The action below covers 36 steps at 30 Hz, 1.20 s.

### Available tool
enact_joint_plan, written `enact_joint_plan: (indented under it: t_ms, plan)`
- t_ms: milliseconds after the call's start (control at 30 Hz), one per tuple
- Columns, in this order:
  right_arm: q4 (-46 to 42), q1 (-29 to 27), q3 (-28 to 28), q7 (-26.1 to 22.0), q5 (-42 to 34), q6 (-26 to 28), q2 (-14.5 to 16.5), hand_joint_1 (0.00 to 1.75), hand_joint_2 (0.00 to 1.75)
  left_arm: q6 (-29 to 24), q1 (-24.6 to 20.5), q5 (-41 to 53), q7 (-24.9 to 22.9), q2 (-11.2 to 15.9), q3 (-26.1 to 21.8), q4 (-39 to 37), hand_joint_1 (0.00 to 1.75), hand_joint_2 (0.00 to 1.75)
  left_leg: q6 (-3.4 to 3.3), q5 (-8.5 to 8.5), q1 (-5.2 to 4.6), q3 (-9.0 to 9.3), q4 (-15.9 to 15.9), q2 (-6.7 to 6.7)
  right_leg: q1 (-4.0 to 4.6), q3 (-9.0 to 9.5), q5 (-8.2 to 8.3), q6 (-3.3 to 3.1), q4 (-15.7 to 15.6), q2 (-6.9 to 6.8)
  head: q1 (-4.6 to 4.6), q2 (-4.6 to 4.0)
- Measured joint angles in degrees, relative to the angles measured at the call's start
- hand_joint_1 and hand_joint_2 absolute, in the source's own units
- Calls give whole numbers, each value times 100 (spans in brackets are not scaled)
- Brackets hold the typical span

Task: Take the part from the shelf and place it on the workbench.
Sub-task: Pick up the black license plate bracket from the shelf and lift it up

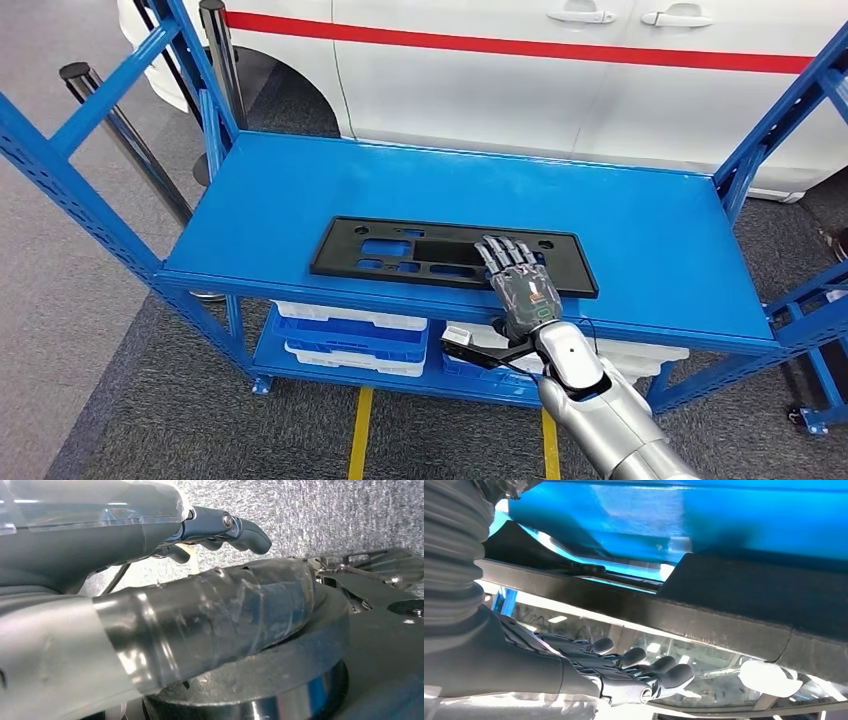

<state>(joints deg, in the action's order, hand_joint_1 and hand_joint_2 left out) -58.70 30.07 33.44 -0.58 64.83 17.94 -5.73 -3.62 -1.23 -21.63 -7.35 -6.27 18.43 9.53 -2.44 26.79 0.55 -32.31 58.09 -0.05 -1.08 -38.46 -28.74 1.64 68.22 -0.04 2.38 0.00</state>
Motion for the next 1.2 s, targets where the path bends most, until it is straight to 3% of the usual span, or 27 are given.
enact_joint_plan:
  t_ms: [67, 100, 233, 300, 367, 400, 467, 667, 733, 800, 833, 867, 933, 967, 1000, 1033, 1067, 1133, 1200]
  plan:
    - [-1, 29, 0, -7, 1, -20, 9, 0, 175, 1, -5, -14, -2, -1, 0, 0, 0, 0, 44, 28, -24, -21, 35, -1, 24, 330, 227, -44, -681, -1, -2, 0]
    - [-1, 37, 0, -9, 3, -28, 21, 0, 175, 2, -6, -21, -3, -1, 0, 0, 0, 0, 71, 34, -34, -33, 43, 0, 37, 392, 249, -66, -832, 1, -3, 0]
    - [-1, 75, 0, -14, 9, -83, 73, 0, 175, 2, -12, -42, -4, 0, 0, 0, 0, 0, 192, 92, -35, -85, 120, -1, 18, 391, 275, -187, -907, -11, -8, 0]
    - [-1, 97, 1, -16, 9, -104, 104, 0, 175, 1, -10, -46, -5, 2, 0, 0, 0, 0, 249, 394, -19, -309, 600, -4, -5, 392, 297, -247, -933, -42, -12, 0]
    - [0, 103, 2, -16, 9, -115, 119, 0, 175, -2, -7, -49, -8, 3, -2, 0, 0, 0, 296, 745, -3, -658, 1347, -3, -2, 373, 302, -270, -932, -62, -14, 0]
    - [1, 104, 2, -15, 10, -119, 122, 0, 175, -2, -5, -50, -10, 3, -3, 0, 0, 0, 312, 826, 4, -777, 1605, -3, -1, 367, 303, -272, -930, -67, -15, 0]
    - [2, 106, 2, -13, 13, -125, 125, 0, 175, -3, -4, -52, -12, 4, -4, 0, 0, 0, 326, 841, 11, -859, 1788, -3, -2, 361, 305, -272, -928, -70, -15, 0]
    - [2, 109, 2, -12, 14, -129, 125, 0, 175, -3, -4, -54, -13, 4, -4, 0, 0, 0, 328, 791, 14, -832, 1739, -2, -3, 361, 305, -271, -926, -70, -15, 0]
    - [2, 125, 2, -12, 15, -139, 125, 0, 175, -3, -4, -60, -13, 6, -5, 0, 0, 0, 326, 575, 21, -650, 1384, -1, -9, 362, 307, -266, -918, -68, -15, 0]
    - [2, 155, 2, -12, 15, -157, 127, 0, 175, -3, -4, -66, -17, 9, -6, 0, 0, 0, 314, 242, 32, -264, 618, 0, -13, 357, 306, -239, -892, -59, -15, 0]
    - [2, 184, 2, -9, 15, -165, 128, 0, 175, -2, -4, -66, -19, 9, -7, 0, 0, 0, 272, 152, 23, -138, 339, -4, -4, 350, 318, -188, -891, -44, -13, 0]
    - [2, 258, 2, -5, 15, -179, 129, 0, 175, -2, -4, -70, -23, 8, -7, 0, 0, 0, 192, 65, 23, -29, 95, -3, -2, 282, 225, -118, -746, -28, -11, 0]
    - [6, 412, 2, 4, 15, -211, 130, 0, 175, 1, -4, -85, -26, 4, -7, 0, 0, 0, 38, 12, 11, -8, -5, -1, -1, -2, -112, 10, -134, -3, -6, 0]
    - [11, 471, 2, 7, 15, -231, 130, 0, 175, 1, -3, -94, -28, 2, -7, 0, 0, 0, -3, -12, 15, 1, -25, 2, -8, -199, -329, 35, 304, -2, -5, 0]
    - [18, 483, 2, 8, 16, -250, 130, 0, 175, 2, -1, -100, -29, 2, -7, 0, 0, 0, -7, -9, 10, -1, -20, -3, -9, -333, -415, 39, 591, -2, -5, 0]
    - [24, 491, 2, 10, 16, -270, 131, 0, 175, 2, -1, -105, -30, 2, -7, 0, 0, 0, -10, -3, 6, 1, -13, -12, -8, -384, -395, 36, 696, -2, -5, 0]
    - [28, 505, 2, 11, 16, -285, 131, 0, 175, 2, -2, -108, -30, 2, -7, 0, 0, 0, -9, 6, 5, 6, -4, -23, -8, -327, -266, 24, 572, -2, -5, 0]
    - [30, 557, 2, 11, 15, -303, 132, 0, 175, 3, -1, -114, -30, -2, -7, 0, 0, 0, 9, 38, 4, 20, 16, -39, 3, 11, 120, -29, -146, -3, -4, -1]
    - [31, 616, 3, 13, 16, -311, 135, 0, 175, 4, -1, -125, -32, -10, -7, 0, 0, 0, 54, 66, -12, 6, 41, -43, 40, 275, 308, -85, -736, -2, -5, 0]
